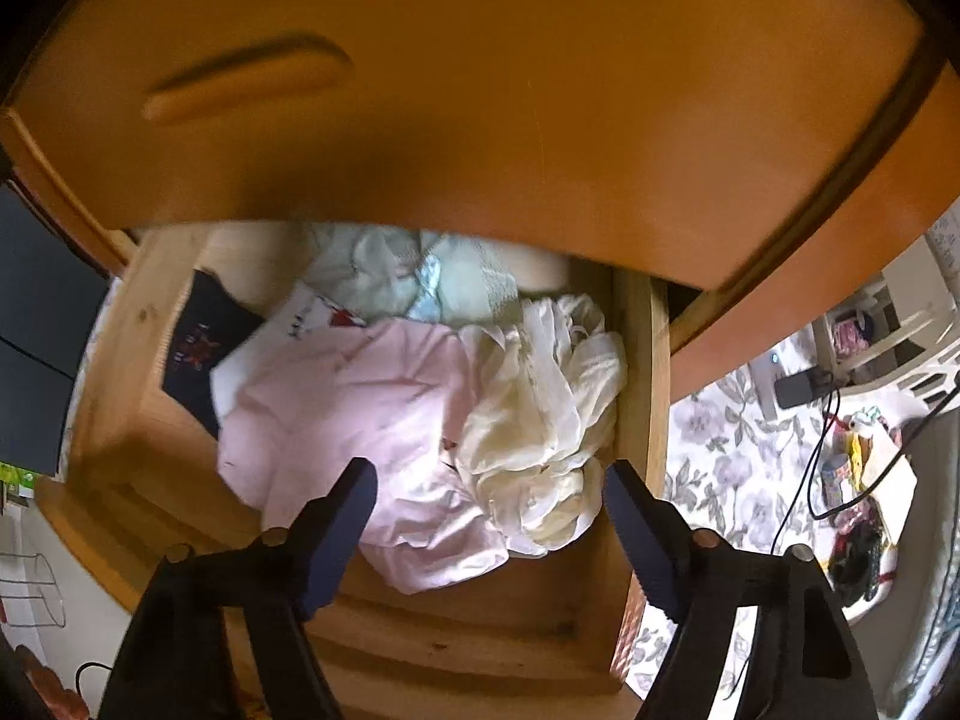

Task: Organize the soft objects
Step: 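Lower the right gripper into the drawer and grasp the cream lace cloth, then lift the cream lace cloth up out of the drawer with the right gripper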

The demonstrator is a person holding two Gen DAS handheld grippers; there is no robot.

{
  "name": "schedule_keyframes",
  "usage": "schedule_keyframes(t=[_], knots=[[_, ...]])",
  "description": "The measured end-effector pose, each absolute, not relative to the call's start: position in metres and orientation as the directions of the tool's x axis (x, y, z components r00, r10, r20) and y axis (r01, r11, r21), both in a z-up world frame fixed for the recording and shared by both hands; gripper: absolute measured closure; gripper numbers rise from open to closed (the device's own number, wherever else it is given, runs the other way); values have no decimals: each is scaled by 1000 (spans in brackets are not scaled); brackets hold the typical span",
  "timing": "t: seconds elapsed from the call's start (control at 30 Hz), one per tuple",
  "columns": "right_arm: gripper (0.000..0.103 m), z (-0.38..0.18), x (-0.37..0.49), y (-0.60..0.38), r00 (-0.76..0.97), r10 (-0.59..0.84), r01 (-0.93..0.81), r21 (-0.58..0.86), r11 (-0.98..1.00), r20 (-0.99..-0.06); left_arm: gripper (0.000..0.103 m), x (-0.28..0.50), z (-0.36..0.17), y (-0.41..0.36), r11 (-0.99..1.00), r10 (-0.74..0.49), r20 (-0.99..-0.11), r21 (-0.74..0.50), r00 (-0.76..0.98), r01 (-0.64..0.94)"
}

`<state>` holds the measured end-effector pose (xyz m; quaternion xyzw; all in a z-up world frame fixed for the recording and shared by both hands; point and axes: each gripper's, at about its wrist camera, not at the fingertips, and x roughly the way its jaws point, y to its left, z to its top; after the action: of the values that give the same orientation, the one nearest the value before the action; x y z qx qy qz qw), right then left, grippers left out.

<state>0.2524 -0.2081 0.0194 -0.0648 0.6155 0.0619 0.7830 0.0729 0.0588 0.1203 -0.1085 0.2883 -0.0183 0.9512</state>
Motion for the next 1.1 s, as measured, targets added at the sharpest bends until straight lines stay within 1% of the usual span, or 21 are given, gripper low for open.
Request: schedule_keyframes(t=[0.1,0.17,0.23,0.3,0.43,0.57,0.63,0.67,0.73,0.83,0.93,1.1], knots=[[26,5,258,-213,190,-11,-142,-39,989,-982,14,74,116,59,977,-91,-553,-210,828,-33],[29,-2,260,-216,165,-8,-119,-28,993,-986,14,75,114,59,977,-93,-556,-211,826,-33],[37,-9,263,-218,141,-4,-106,-19,994,-990,14,75,113,59,977,-90,-561,-208,823,-35],[40,-14,265,-218,129,-12,-103,-26,994,-992,14,74,113,59,978,-89,-561,-206,823,-35],[53,-22,267,-220,111,-38,-104,-50,993,-993,14,74,114,58,978,-86,-560,-205,824,-37],[60,-27,268,-223,111,-62,-91,-72,993,-992,14,73,115,57,978,-92,-560,-205,823,-30],[68,-29,269,-224,115,-69,-92,-80,993,-991,14,73,115,56,978,-95,-560,-205,823,-27],[70,-30,269,-225,117,-72,-94,-83,992,-991,14,73,115,56,979,-96,-561,-203,822,-25],[81,-31,268,-224,122,-75,-104,-88,991,-990,14,73,114,55,980,-95,-565,-199,820,-23],[92,-30,264,-223,137,-83,-118,-100,988,-987,14,72,113,56,981,-91,-568,-193,818,-24],[95,-22,260,-222,158,-93,-123,-113,986,-983,14,73,113,58,980,-87,-570,-197,817,-33],[96,-2,254,-226,201,-101,-136,-130,982,-974,14,72,113,58,979,-86,-571,-199,817,-36]])
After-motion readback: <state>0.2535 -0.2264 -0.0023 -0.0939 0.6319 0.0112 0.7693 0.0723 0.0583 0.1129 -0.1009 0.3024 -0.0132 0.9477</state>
